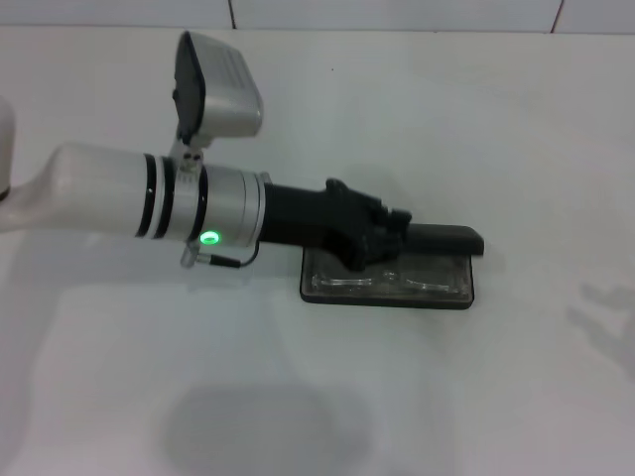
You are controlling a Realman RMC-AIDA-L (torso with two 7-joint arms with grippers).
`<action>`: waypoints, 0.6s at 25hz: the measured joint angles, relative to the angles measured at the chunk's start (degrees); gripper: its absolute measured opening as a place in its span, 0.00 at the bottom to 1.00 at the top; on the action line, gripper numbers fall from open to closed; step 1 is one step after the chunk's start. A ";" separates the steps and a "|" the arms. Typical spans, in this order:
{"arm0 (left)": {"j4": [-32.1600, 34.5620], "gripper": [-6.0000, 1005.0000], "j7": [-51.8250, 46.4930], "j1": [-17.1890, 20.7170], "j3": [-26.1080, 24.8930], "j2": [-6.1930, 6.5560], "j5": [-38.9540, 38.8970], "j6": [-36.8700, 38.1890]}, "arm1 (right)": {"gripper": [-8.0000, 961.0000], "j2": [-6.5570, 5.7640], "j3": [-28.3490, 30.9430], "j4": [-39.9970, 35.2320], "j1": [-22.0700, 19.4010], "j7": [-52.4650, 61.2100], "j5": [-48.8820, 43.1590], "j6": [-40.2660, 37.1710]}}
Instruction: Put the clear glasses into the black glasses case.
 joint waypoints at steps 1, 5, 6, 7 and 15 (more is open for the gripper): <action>0.07 0.29 0.08 0.20 0.87 -0.01 -0.08 0.01 | 0.41 0.00 -0.01 0.05 0.03 -0.01 0.00 0.00; 0.02 0.29 0.97 0.85 2.35 -0.18 -0.08 0.06 | 0.41 0.00 -0.09 0.62 0.09 -0.13 0.00 0.00; 0.02 0.29 1.16 1.01 2.35 -0.21 -0.20 0.15 | 0.42 0.00 -0.11 0.84 0.14 -0.23 0.00 -0.01; 0.01 0.29 1.50 1.19 2.35 -0.23 -0.42 0.39 | 0.42 0.00 -0.13 1.11 0.21 -0.41 -0.01 -0.02; 1.80 0.30 1.97 2.32 2.24 -0.08 -2.83 6.71 | 0.43 0.00 -0.18 1.80 0.10 -0.73 -0.46 -0.43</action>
